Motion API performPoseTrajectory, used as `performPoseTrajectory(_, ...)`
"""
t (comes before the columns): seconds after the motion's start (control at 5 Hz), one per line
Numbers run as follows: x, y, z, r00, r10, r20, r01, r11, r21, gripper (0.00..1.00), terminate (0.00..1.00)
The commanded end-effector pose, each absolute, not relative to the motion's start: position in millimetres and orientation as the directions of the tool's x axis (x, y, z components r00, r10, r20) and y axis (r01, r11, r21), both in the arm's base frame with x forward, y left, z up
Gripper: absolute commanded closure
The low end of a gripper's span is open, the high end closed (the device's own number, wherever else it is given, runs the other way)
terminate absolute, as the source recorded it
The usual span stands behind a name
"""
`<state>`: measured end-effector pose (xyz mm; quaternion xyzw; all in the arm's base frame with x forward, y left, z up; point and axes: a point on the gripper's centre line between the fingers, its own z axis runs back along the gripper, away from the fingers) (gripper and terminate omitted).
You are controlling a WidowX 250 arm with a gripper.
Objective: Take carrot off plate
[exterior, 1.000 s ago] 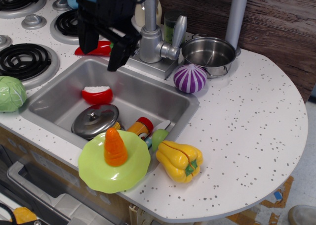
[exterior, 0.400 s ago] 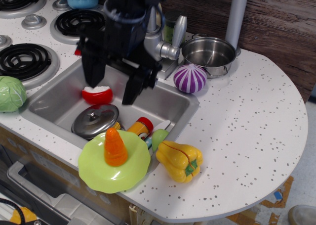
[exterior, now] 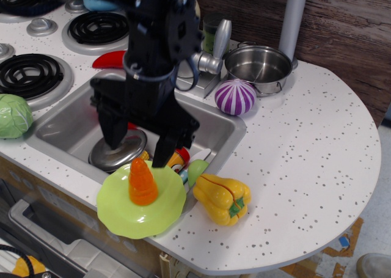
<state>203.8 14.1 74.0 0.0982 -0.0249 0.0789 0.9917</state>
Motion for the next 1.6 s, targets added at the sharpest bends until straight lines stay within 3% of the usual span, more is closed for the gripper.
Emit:
performPoseTrajectory(0.0,206,16,66,0.977,0.159,0.144,-0.183,0.969,0.165,0.00,0.00)
performPoseTrajectory(0.4,206,18,50,0.973,0.166,0.157,-0.190,0.970,0.152,0.00,0.00)
performPoseTrajectory(0.6,207,18,46,0.973,0.181,0.146,-0.201,0.970,0.138,1.00,0.00)
performPoseTrajectory(1.0,206,16,49,0.972,0.190,0.136,-0.208,0.969,0.130,1.00,0.00)
performPoseTrajectory(1.4,202,60,77,0.987,0.140,0.073,-0.153,0.961,0.229,1.00,0.00)
